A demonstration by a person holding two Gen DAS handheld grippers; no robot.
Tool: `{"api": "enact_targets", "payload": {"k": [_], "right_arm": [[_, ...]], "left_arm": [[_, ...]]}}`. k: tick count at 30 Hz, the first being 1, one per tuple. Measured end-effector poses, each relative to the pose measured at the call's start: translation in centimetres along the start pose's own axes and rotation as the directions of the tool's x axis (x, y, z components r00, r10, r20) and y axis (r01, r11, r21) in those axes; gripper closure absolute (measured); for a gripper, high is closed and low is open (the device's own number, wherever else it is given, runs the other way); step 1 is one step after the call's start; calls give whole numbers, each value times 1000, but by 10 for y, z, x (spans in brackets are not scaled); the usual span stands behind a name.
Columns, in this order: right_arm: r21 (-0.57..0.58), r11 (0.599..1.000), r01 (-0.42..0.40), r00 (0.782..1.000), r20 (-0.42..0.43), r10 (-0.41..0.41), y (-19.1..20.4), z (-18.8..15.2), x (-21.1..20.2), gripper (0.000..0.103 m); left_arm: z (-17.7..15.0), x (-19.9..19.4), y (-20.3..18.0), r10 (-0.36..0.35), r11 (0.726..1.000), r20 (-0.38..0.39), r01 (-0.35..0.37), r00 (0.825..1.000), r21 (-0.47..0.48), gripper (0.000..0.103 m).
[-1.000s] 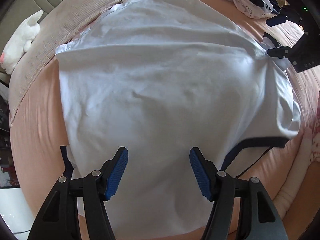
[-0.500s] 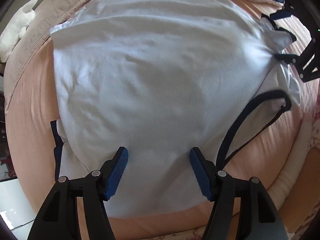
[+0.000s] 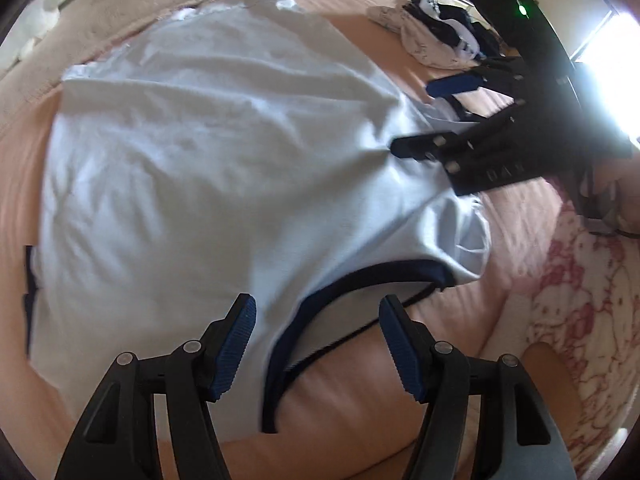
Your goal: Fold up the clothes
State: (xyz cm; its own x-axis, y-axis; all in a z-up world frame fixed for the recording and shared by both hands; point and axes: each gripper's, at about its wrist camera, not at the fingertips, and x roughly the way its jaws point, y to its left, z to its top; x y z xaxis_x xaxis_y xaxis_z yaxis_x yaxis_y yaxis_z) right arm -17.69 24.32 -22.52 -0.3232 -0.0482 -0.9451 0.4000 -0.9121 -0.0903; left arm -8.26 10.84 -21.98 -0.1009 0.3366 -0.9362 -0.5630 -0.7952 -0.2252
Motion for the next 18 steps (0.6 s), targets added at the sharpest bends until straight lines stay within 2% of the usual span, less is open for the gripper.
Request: {"api": "enact_targets", "payload": {"k": [2, 3, 5, 7, 10, 13, 18], "right_arm": [[94, 995, -42, 999, 22, 40, -13, -3, -3, 15], [131, 990, -56, 998, 20, 53, -18, -3, -1, 15], [192, 979, -62, 998, 1, 63, -24, -4, 2, 15], [212, 976, -54, 998, -18, 59, -26, -7, 4, 15], [220, 974, -54, 998, -29, 62, -26, -9, 6, 15], [213, 975, -60, 997, -39, 70, -23, -10, 8, 15], [206, 977, -49, 994, -82, 67, -21, -16, 17, 15]], "left_arm": [[0, 11, -13, -89, 996, -21, 89, 996, 0, 41], [0, 17, -22, -111, 994, -32, 111, 993, 8, 42], [0, 29, -36, -153, 988, -48, 154, 987, 15, 53], [8, 37, -47, -212, 977, -31, 212, 977, 24, 63], [24, 59, -48, -191, 981, -36, 192, 981, 11, 70], [36, 74, -53, -215, 977, -60, 215, 975, -13, 92], [29, 75, -59, -263, 964, -133, 266, 956, 8, 93]]}}
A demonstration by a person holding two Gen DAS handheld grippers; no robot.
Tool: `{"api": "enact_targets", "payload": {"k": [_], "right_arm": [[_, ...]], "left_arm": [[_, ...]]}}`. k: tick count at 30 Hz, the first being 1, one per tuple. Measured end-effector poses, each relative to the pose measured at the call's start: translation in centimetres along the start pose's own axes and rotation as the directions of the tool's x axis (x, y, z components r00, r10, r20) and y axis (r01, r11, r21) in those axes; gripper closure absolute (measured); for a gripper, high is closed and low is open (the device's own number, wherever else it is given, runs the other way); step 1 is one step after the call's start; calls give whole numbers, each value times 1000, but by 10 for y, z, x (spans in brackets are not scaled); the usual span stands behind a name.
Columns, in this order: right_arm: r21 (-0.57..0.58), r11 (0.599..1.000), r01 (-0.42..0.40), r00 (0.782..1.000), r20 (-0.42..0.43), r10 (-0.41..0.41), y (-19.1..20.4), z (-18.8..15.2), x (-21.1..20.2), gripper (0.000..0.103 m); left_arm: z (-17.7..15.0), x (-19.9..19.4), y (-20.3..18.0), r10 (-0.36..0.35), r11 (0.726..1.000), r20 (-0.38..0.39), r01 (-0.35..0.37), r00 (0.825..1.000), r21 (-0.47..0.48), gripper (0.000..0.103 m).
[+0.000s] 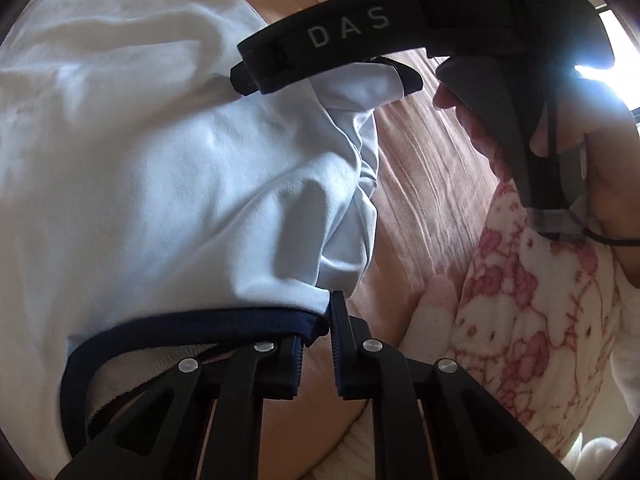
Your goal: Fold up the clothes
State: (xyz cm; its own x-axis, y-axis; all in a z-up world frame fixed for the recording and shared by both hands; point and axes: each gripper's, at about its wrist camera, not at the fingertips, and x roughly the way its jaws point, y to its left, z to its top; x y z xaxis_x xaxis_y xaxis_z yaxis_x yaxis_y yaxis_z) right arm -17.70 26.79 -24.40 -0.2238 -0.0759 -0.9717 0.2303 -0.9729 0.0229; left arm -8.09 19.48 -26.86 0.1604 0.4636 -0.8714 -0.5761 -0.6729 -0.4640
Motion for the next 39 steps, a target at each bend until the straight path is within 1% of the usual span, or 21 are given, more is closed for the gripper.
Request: {"api": "enact_targets", "payload": {"k": [3, 5, 8, 10, 11, 13, 14, 15, 17, 18, 19, 21, 24, 26, 28, 31, 32, 34, 36, 37, 39], "right_arm": [[-20, 999, 37, 999, -34, -38, 3, -2, 8, 15], [-41, 997, 59, 998, -30, -60, 7, -3, 8, 15], [-32, 997, 66, 997, -24, -67, 5, -7, 4, 15], [-14, 998, 65, 998, -16, -65, 2, -10, 0, 15], [-8, 998, 67, 998, -5, -68, 1, -11, -3, 15], [-20, 998, 52, 998, 47, -51, 5, -13, -15, 15], [-37, 999, 33, 997, 74, -30, 10, -15, -21, 15], [-72, 997, 15, 996, 90, -8, 18, -16, -25, 15], [-166, 986, 2, 995, 99, 15, 40, -18, -27, 15], [-218, 976, 20, 996, 85, -1, 53, -21, -23, 15], [-268, 962, 43, 997, 67, -26, 65, -26, -18, 15], [-321, 943, 85, 996, 18, -84, 78, -35, -6, 14], [-261, 960, 100, 993, -36, -113, 60, -41, -6, 1], [-193, 970, 148, 985, -56, -162, 41, -44, -9, 1], [-107, 988, 109, 993, -25, -112, 26, -42, -19, 1], [-115, 993, 3, 996, 89, 7, 41, -38, -40, 1], [-141, 990, -26, 991, 126, 44, 55, -38, -45, 1], [-238, 970, -46, 988, 135, 80, 91, -39, -41, 1], [-368, 929, 41, 998, 68, -17, 114, -18, -3, 1], [-410, 909, 78, 997, 34, -70, 114, -17, 11, 1], [-328, 944, 21, 999, -27, -32, 90, -12, 13, 1]], "left_arm": [[-1, -15, 4, -82, 996, 20, 83, 996, -42, 93], [0, -25, 3, -92, 994, 33, 94, 995, -48, 92], [-2, -32, 2, 40, 999, -25, -41, 999, -20, 85], [-10, -32, 4, 143, 990, -74, -142, 987, 17, 81], [-13, -37, 6, 179, 984, -76, -178, 981, 26, 81], [-14, -57, 16, 217, 976, -19, -217, 976, 3, 80], [-15, -67, 20, 235, 972, 9, -235, 972, -10, 76], [-14, -77, 27, 269, 963, 40, -268, 962, -26, 71], [-3, -89, 46, 391, 919, 108, -383, 914, -92, 42], [2, -90, 56, 447, 893, 129, -432, 885, -129, 38], [7, -84, 67, 487, 870, 121, -469, 865, -151, 37], [13, -69, 92, 532, 842, 50, -521, 846, -144, 37], [6, -61, 111, 505, 857, -60, -509, 861, -76, 36], [-2, -73, 110, 517, 851, -94, -523, 851, -47, 36], [-8, -89, 109, 531, 844, -93, -536, 842, -30, 36], [-2, -116, 116, 441, 894, 70, -431, 895, -123, 36], [2, -115, 123, 422, 900, 88, -405, 902, -161, 36], [11, -100, 140, 401, 901, 68, -380, 914, -210, 36], [12, -74, 151, 422, 883, -7, -413, 907, -225, 36], [9, -70, 145, 450, 876, -6, -443, 893, -192, 35], [-1, -68, 135, 481, 867, -52, -483, 875, -124, 34]]}}
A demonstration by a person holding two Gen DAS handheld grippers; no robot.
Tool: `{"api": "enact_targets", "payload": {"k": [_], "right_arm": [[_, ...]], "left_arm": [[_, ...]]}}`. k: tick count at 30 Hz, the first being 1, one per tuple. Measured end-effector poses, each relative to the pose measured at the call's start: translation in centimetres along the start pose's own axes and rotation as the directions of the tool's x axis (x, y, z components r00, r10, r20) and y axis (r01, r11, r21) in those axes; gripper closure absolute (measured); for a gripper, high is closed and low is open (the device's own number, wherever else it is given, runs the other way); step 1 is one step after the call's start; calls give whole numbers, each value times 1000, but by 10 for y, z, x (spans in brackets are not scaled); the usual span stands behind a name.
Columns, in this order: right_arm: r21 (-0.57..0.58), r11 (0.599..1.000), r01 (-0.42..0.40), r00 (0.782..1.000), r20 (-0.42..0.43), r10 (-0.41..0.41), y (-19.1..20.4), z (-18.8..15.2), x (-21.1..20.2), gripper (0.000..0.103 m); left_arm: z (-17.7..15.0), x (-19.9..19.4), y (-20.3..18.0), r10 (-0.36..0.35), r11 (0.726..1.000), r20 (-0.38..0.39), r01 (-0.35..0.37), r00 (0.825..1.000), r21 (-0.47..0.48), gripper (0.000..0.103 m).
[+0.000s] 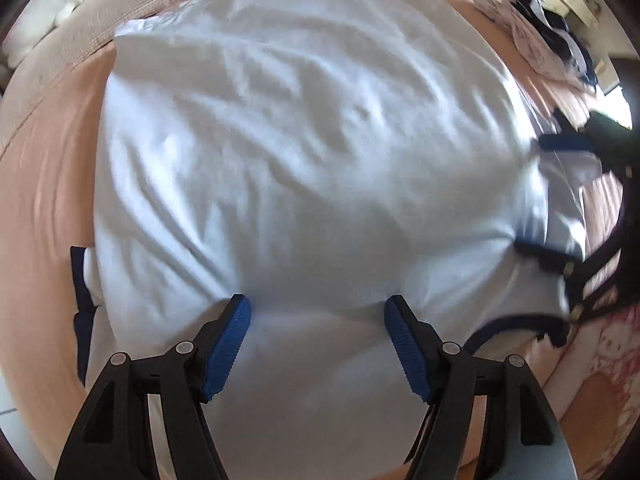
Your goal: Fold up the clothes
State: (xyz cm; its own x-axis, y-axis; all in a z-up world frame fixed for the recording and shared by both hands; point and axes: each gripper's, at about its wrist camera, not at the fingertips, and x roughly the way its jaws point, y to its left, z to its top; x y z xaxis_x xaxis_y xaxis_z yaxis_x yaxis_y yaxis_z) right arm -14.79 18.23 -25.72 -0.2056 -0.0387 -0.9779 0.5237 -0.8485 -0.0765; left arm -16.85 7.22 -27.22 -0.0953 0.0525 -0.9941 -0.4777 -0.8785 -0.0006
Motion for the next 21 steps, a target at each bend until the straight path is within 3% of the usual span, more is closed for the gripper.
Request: {"api": "enact_targets", "payload": {"k": [1, 3, 6, 8, 12, 13, 15, 17, 19, 21], "right_arm": [[53, 999, -4, 999, -33, 6, -15, -4, 0, 1], [167, 983, -78, 994, -66, 90, -40, -11, -1, 1], [231, 964, -128, 990, 81, 112, -53, -5, -20, 1], [232, 966, -117, 986, 143, 85, -46, 5, -26, 1], [174, 983, -61, 998, 35, 55, -37, 1, -10, 1], [237, 966, -105, 994, 53, 95, -49, -4, -13, 1], [452, 858, -242, 968, 173, 182, -94, -19, -29, 1], [593, 784, -183, 976, 205, 72, -128, -36, -46, 1], [665, 740, -96, 985, 171, -25, -150, -48, -49, 0], [712, 699, -73, 993, 114, -12, -167, -56, -31, 0]], "left_arm": [[-8, 0, -2, 6, 1000, -34, -5, 999, 25, 33], [-19, -2, 1, -8, 999, -69, 11, 998, 39, 33], [-11, -16, 9, -32, 999, 30, 33, 999, -25, 33], [-1, -20, 9, -56, 997, 99, 61, 993, -45, 33], [0, 3, 7, -50, 998, 97, 54, 994, -40, 33], [-3, 8, 9, -61, 997, 114, 66, 992, -46, 33], [-5, 6, 19, -107, 989, 168, 122, 980, -83, 32], [-4, 0, 32, -163, 973, 235, 196, 958, -123, 32], [-4, -4, 39, -194, 960, 288, 241, 938, -140, 32], [-3, -7, 41, -159, 967, 316, 212, 935, -142, 32]]}}
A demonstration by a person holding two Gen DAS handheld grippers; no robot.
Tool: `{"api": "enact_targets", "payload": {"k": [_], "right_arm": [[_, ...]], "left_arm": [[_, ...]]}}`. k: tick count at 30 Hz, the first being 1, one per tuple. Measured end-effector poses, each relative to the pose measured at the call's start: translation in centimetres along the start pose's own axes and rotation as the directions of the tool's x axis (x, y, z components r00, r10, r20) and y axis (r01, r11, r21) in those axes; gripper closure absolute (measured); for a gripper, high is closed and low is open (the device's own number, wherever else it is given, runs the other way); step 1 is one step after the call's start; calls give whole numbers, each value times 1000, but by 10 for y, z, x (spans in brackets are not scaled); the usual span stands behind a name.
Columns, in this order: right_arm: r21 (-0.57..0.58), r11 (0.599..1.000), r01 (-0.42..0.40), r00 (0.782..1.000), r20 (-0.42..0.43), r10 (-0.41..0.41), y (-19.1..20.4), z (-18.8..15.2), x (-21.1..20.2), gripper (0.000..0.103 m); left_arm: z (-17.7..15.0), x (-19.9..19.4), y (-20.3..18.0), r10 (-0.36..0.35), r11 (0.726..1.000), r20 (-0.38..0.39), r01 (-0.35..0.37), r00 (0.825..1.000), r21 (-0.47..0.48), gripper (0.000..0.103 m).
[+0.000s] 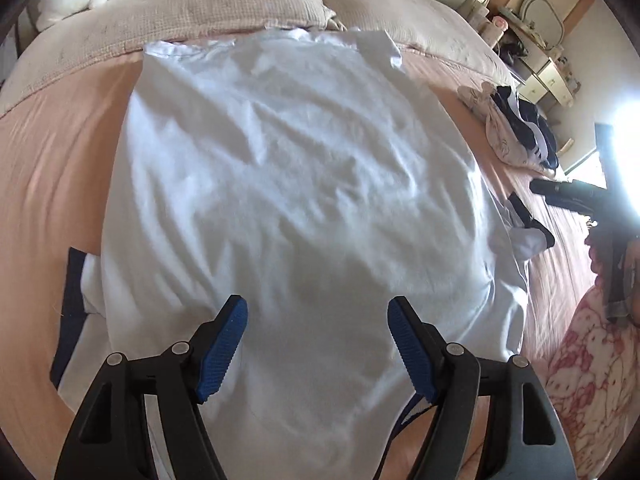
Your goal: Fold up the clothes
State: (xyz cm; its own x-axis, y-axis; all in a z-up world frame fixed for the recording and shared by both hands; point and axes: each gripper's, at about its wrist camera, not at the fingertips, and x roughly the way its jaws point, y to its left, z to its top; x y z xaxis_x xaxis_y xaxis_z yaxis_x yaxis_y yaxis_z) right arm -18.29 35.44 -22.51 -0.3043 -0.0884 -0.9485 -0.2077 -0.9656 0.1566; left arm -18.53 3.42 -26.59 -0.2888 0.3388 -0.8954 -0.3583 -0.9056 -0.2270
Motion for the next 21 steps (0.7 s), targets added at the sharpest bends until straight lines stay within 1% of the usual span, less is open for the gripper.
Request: {"api": "enact_targets", "payload": {"k": [2, 4, 5, 6, 7, 8, 9, 10, 11, 12, 13, 14, 15, 16, 17, 18, 19, 20, 21], "right_arm": [[59, 998, 23, 998, -66, -19, -19, 7, 22, 0], [83, 995, 48, 994, -106, -39, -32, -17, 20, 0], [78, 995, 63, 991, -122, -53, -32, -17, 23, 1], [73, 994, 77, 988, -138, -66, -33, -18, 26, 0], [61, 994, 85, 985, -154, -75, -31, -19, 29, 0], [42, 995, 85, 984, -164, -77, -28, -20, 30, 0], [29, 997, 68, 985, -159, -62, -25, -20, 29, 1], [30, 999, 26, 990, -138, -21, -23, -19, 23, 1], [37, 999, -28, 994, -102, 32, -22, -17, 13, 1], [37, 997, -74, 995, -58, 76, -20, -15, 1, 1], [23, 995, -100, 995, -19, 101, -17, -12, -10, 1], [-6, 994, -110, 994, -14, 110, -13, -11, -18, 1], [-40, 992, -116, 993, -29, 115, -7, -12, -22, 1], [-73, 990, -123, 990, -71, 118, -4, -17, -24, 0], [-103, 986, -133, 984, -132, 119, -2, -27, -24, 1], [-129, 984, -125, 977, -186, 100, -1, -30, -18, 1], [-155, 983, -99, 973, -224, 63, -3, -38, -15, 1], [-179, 981, -70, 969, -247, 25, -7, -45, -12, 1], [-189, 980, -59, 964, -266, 7, -9, -47, -5, 2]], "left_arm": [[12, -3, 15, 31, 999, 29, -32, 999, 11, 32], [7, 3, -3, 79, 997, 49, -79, 996, 12, 32], [0, 4, -6, 118, 993, 54, -119, 991, 5, 32], [-4, -11, 1, 154, 988, 53, -154, 987, -8, 32], [-8, -22, 9, 175, 984, 54, -174, 983, -29, 32], [-10, -27, 20, 160, 985, 58, -156, 985, -69, 32], [-13, -36, 32, 127, 986, 61, -119, 990, -118, 32], [-16, -42, 43, 97, 983, 66, -85, 993, -162, 32], [-15, -47, 53, 82, 979, 73, -66, 994, -193, 32], [-12, -56, 62, 83, 975, 76, -65, 994, -214, 32], [-13, -60, 67, 85, 971, 76, -65, 993, -230, 32], [-14, -62, 71, 78, 969, 78, -57, 994, -242, 32], [-15, -65, 75, 70, 966, 80, -48, 994, -252, 32], [-14, -67, 78, 60, 965, 81, -37, 995, -259, 32], [-13, -68, 79, 53, 966, 82, -30, 995, -258, 32], [-12, -69, 78, 47, 968, 81, -26, 996, -250, 32], [-11, -70, 77, 42, 971, 80, -22, 996, -237, 32], [-11, -69, 72, 43, 976, 78, -25, 996, -216, 32], [-12, -68, 65, 51, 981, 77, -36, 996, -190, 32]]}}
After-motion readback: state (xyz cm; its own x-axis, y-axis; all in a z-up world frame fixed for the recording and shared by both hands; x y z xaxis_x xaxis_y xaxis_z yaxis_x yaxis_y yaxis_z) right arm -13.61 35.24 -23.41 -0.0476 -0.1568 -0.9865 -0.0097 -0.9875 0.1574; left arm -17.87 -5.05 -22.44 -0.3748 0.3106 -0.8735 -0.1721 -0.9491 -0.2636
